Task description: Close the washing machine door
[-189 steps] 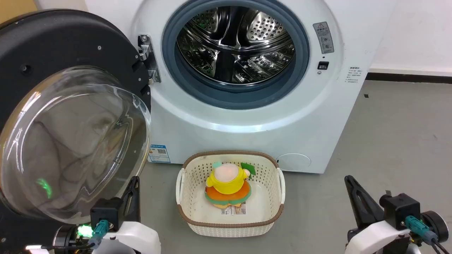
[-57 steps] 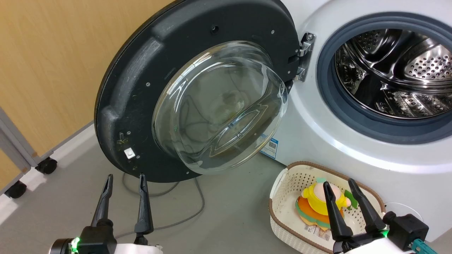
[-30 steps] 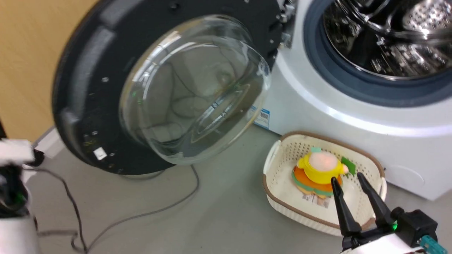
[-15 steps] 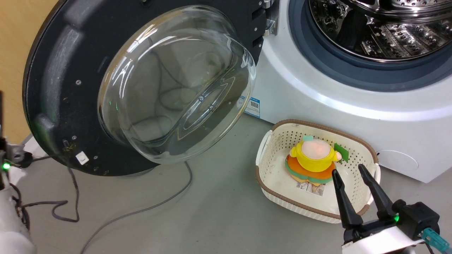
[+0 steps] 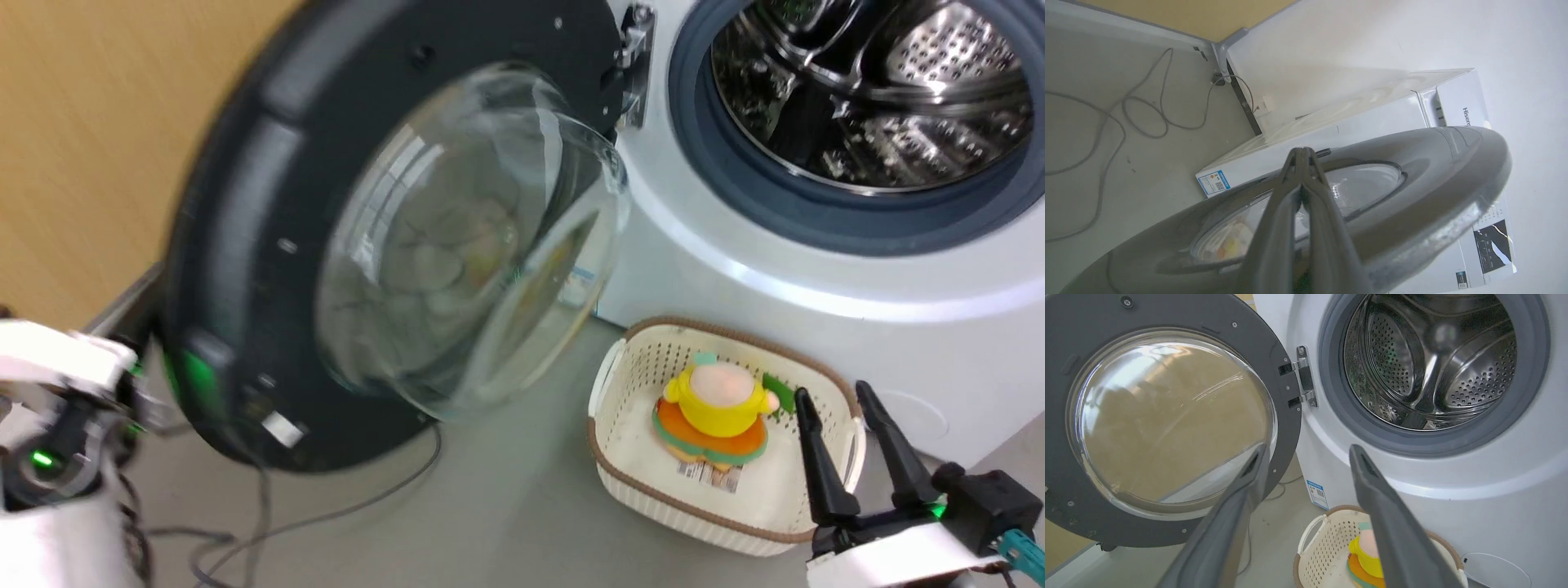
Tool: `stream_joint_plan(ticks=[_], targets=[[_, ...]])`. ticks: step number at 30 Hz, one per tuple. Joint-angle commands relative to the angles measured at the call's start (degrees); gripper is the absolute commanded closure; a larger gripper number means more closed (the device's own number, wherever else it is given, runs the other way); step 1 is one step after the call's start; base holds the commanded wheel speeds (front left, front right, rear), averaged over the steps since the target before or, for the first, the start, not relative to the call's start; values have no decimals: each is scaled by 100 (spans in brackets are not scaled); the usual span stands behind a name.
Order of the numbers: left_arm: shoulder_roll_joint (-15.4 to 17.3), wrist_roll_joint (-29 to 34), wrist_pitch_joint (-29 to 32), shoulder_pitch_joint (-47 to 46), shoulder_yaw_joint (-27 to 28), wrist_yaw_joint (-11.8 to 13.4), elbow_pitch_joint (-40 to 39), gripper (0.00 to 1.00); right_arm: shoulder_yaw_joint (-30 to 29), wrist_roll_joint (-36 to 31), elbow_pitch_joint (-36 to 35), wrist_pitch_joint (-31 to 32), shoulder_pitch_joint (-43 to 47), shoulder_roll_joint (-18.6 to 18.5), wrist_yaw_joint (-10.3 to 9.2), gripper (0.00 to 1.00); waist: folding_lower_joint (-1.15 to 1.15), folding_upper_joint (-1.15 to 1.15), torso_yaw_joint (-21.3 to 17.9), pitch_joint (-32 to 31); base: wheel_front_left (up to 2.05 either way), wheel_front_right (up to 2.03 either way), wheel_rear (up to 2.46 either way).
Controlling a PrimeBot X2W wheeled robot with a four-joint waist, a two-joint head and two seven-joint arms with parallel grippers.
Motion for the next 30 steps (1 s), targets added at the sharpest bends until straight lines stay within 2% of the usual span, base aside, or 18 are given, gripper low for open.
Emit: stream_joint_plan(ticks=[1,5,13,14,18,25,30], targets=[[-289,-61,165,331,-148,-34,-211,100,-108,47,14,-26,97,60,5,0,0,0,9,-162,0,0,0],[-483,-105,339,635,-271,51,-568,100,-197,66,20,-26,188,94,5,0,0,0,7,-293,0,0,0],[-841,-348,571,1442,-779,464,-1617,100,-336,62,12,-26,297,152,5,0,0,0,-155,-476,0,0,0],[-878,-527,497,1747,-1056,651,-1930,100,-349,58,20,-26,319,173,5,0,0,0,-285,-501,0,0,0],[-888,-886,214,2110,-1563,832,-2212,100,-330,49,46,-26,327,185,5,0,0,0,-530,-499,0,0,0],[-890,-1585,-419,2530,-2428,981,-2550,100,-328,36,64,-26,310,140,5,0,0,0,-1083,-426,0,0,0],[-891,-1875,-894,2696,-3153,957,-2779,100,-304,31,55,-26,266,79,5,0,0,0,-1553,-287,0,0,0]])
